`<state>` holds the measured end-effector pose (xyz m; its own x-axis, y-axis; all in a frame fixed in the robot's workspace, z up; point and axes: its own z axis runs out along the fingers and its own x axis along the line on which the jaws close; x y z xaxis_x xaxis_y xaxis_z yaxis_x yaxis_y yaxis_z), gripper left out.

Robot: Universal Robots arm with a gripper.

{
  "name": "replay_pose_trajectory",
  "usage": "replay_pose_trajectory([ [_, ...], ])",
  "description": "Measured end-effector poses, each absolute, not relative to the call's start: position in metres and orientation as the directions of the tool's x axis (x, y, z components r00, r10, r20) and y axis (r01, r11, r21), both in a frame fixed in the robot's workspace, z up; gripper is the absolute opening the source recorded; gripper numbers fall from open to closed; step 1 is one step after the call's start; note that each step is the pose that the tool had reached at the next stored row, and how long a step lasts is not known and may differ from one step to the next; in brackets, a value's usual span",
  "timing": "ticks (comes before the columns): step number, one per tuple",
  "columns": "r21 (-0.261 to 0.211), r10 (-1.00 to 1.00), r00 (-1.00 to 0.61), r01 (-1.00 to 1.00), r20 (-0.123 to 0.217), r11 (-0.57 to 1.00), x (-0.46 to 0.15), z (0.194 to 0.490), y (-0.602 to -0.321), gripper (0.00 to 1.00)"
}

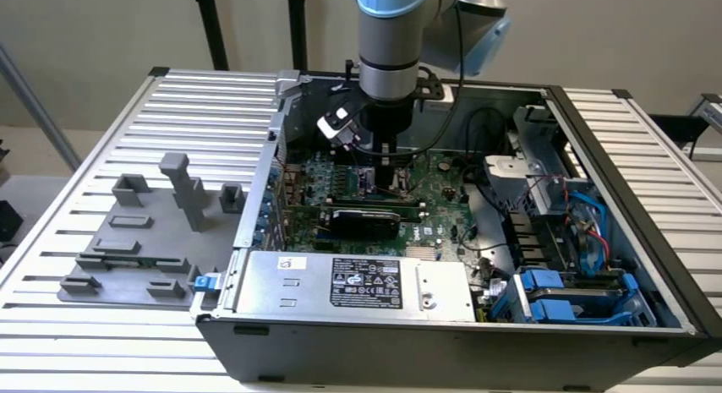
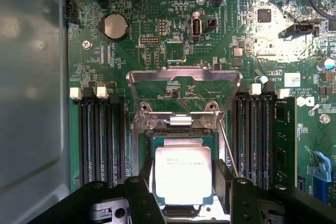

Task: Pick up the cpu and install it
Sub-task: 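Place the cpu into insertion slot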

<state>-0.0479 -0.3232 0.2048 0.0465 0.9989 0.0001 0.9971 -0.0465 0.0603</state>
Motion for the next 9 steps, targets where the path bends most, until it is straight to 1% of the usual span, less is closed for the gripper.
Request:
replay_pose_trajectory([
  [9,0.062,0.999,0.048,0.997,0.0,-0.048,-0.0479,0.2024,-0.3228,0.55],
])
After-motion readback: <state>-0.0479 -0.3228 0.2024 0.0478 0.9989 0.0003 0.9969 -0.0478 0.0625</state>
